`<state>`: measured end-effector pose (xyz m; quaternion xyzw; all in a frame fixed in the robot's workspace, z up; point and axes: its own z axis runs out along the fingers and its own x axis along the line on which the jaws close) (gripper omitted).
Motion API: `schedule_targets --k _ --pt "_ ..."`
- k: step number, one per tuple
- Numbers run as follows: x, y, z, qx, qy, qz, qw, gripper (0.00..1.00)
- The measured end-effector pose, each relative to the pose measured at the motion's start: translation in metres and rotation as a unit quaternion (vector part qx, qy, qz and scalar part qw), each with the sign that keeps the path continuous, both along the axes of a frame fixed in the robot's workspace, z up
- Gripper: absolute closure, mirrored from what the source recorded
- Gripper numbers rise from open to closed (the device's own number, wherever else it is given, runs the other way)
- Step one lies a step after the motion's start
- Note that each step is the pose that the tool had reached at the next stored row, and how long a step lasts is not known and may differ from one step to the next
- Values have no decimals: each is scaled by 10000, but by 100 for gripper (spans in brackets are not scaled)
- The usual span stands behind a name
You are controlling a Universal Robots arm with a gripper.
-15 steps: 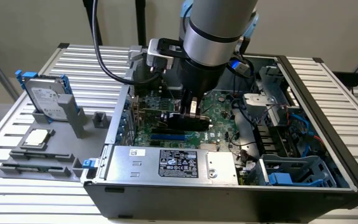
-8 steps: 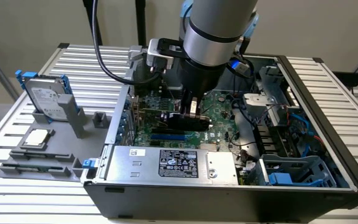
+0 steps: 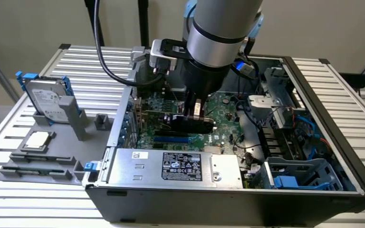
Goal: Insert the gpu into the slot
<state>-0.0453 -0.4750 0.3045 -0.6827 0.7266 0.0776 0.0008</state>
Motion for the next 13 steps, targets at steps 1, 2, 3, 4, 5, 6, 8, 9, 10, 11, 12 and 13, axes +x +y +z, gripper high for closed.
schedule_targets --k 1,2,3,4,5,6,8,9,10,11,12,13 --pt "0 0 0 0 0 0 10000 74" --pt "0 0 0 0 0 0 10000 74" --pt "-1 0 0 0 0 0 10000 74" --pt "-5 1 -1 -1 0 0 10000 74" --pt "-9 3 -4 0 0 -1 10000 74" --pt "-14 5 -7 0 0 0 10000 74" --pt "-25 10 -19 -1 0 0 10000 74" --pt "-29 15 -28 0 0 0 10000 74" --pt "-34 19 -38 0 0 0 10000 74" --pt "-37 23 -47 0 0 0 10000 74" --pt "-39 26 -57 0 0 0 10000 74" --pt "-41 29 -69 0 0 0 10000 74"
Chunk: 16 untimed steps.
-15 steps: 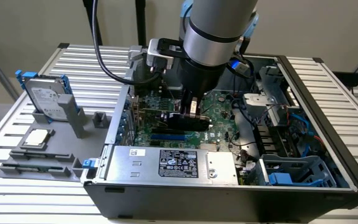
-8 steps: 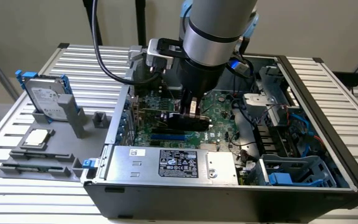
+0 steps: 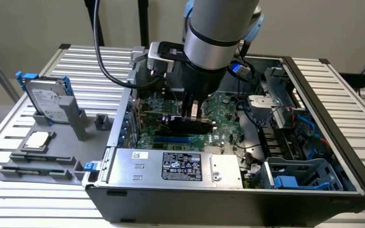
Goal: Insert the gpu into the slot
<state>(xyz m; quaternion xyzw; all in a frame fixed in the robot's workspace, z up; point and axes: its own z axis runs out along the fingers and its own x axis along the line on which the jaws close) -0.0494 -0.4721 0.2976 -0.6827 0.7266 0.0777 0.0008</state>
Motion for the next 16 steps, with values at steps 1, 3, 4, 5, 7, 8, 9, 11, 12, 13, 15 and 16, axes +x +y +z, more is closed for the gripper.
schedule_targets --k 1,3,4,5,7,8,9,11,12,13,15,16 --pt "-2 3 -13 0 0 0 10000 74" --pt "-10 10 -40 0 0 0 10000 74" --pt "-14 13 -49 -2 0 0 10000 74" --pt "-17 15 -60 -3 0 0 10000 74" --pt "-22 18 -74 -9 0 0 10000 74" --pt "-23 20 -77 -14 0 0 10000 74" --pt "-22 19 -77 -19 0 1 10000 74" --pt "-23 19 -78 -20 0 0 10000 74" --pt "-23 20 -82 -19 0 0 10000 74" --pt "-25 20 -85 -21 0 0 10000 74" --pt "-28 21 -92 -37 0 0 10000 74" --pt "-30 22 -97 -48 0 0 10000 74"
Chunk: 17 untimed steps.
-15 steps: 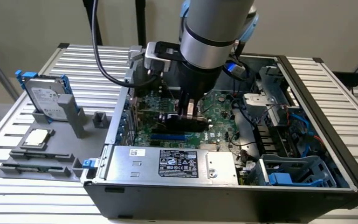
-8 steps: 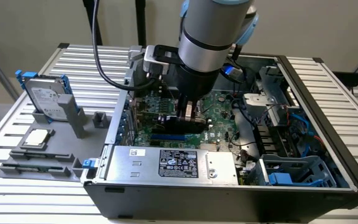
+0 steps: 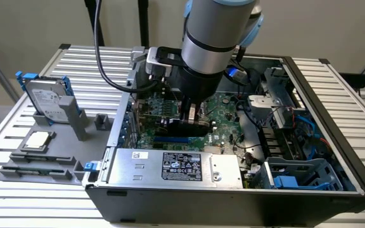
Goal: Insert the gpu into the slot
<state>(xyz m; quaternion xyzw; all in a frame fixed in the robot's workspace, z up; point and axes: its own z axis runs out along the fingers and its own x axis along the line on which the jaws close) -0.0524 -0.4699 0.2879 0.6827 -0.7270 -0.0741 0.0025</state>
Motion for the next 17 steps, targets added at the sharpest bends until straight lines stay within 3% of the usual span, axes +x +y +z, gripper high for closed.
schedule_targets --k 4,17 --pt "-2 7 -15 -49 0 1 10000 74" --pt "-29 49 -32 -106 0 0 9999 74"
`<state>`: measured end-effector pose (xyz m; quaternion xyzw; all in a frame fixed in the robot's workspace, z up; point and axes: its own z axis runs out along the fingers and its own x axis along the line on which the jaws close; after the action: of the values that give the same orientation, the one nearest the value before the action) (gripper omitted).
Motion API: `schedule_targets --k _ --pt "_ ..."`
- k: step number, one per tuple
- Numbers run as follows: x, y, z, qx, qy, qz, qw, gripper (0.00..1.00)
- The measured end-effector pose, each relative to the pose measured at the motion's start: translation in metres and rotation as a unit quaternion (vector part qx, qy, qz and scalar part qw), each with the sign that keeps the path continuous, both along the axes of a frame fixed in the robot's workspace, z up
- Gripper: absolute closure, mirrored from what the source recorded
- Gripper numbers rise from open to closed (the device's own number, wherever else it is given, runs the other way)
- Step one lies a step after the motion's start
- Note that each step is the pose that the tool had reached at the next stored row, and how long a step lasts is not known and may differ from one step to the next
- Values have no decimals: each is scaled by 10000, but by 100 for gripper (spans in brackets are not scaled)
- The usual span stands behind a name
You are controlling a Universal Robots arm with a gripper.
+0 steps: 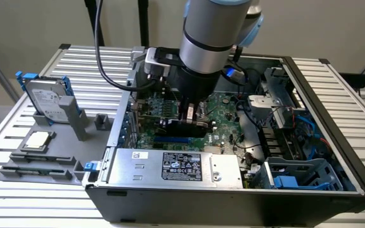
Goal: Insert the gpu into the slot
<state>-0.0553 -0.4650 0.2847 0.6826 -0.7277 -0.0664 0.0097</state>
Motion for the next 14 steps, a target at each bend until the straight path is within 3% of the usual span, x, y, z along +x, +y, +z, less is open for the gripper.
schedule_targets --k 14 --pt "-30 17 -46 -13 0 0 10000 74"
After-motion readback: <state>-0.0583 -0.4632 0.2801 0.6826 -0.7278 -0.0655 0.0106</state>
